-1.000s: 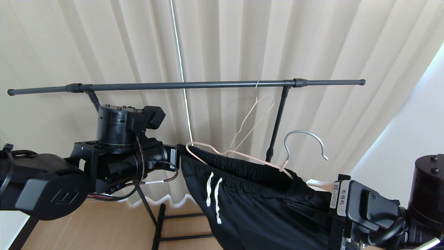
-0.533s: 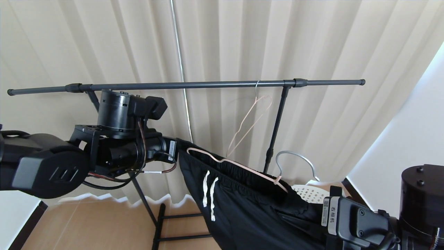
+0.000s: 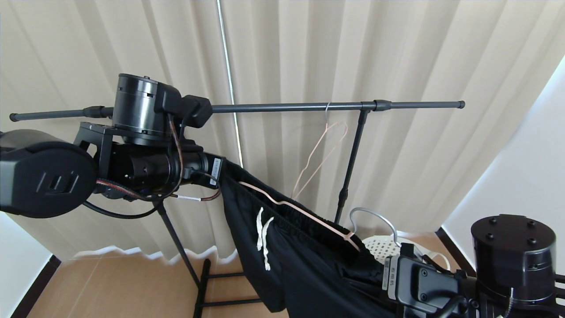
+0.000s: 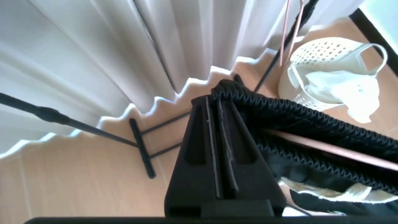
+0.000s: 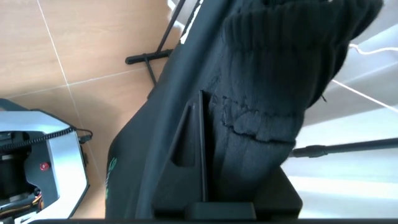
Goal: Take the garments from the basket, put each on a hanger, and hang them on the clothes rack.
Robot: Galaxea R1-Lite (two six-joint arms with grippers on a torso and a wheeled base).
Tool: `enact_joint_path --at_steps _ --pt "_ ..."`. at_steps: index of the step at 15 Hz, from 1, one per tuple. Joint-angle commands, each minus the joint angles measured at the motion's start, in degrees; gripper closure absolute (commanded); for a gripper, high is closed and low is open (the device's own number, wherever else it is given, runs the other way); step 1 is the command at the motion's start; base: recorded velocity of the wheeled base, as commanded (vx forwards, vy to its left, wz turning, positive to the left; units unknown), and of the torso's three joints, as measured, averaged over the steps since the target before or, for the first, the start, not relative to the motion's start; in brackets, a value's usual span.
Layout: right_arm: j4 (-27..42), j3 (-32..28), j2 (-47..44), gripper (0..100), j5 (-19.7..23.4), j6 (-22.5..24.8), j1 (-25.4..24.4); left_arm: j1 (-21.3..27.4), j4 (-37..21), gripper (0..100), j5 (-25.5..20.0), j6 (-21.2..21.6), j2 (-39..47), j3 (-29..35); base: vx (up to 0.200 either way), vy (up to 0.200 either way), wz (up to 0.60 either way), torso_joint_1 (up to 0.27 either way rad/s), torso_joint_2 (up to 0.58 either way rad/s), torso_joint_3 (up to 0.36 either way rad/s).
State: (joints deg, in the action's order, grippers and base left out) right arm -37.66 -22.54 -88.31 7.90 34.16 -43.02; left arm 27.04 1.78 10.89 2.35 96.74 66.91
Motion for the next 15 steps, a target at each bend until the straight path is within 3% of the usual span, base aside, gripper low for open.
enact_joint_path --at_steps 1,3,7,10,15 --pt "-0.58 0.04 -2.31 100 0.10 0.03 -0.05 0.21 0.07 100 0.01 0.20 -0.33 0.32 0.000 0.000 0.00 0.000 0.00 0.000" --pt "-0.66 0.22 -3.45 100 0.01 0.03 -0.05 0.30 -0.55 100 0.36 0.37 0.11 2.96 0.000 0.000 0.00 0.000 0.00 0.000" --pt "-0.66 0.30 -4.06 100 0.01 0.03 -0.05 0.47 -7.40 100 0.36 1.51 0.99 10.87 0.000 0.000 0.00 0.000 0.00 0.000" --pt "-0.75 -0.40 -5.56 100 -0.08 0.03 0.39 1.35 -9.43 100 1.95 4.41 0.55 10.96 0.000 0.000 0.00 0.000 0.00 0.000" --pt "-1.45 -2.95 -9.87 100 -2.01 -0.58 2.06 6.54 -14.26 100 2.65 4.77 -1.30 13.07 0.000 0.000 0.00 0.000 0.00 0.000"
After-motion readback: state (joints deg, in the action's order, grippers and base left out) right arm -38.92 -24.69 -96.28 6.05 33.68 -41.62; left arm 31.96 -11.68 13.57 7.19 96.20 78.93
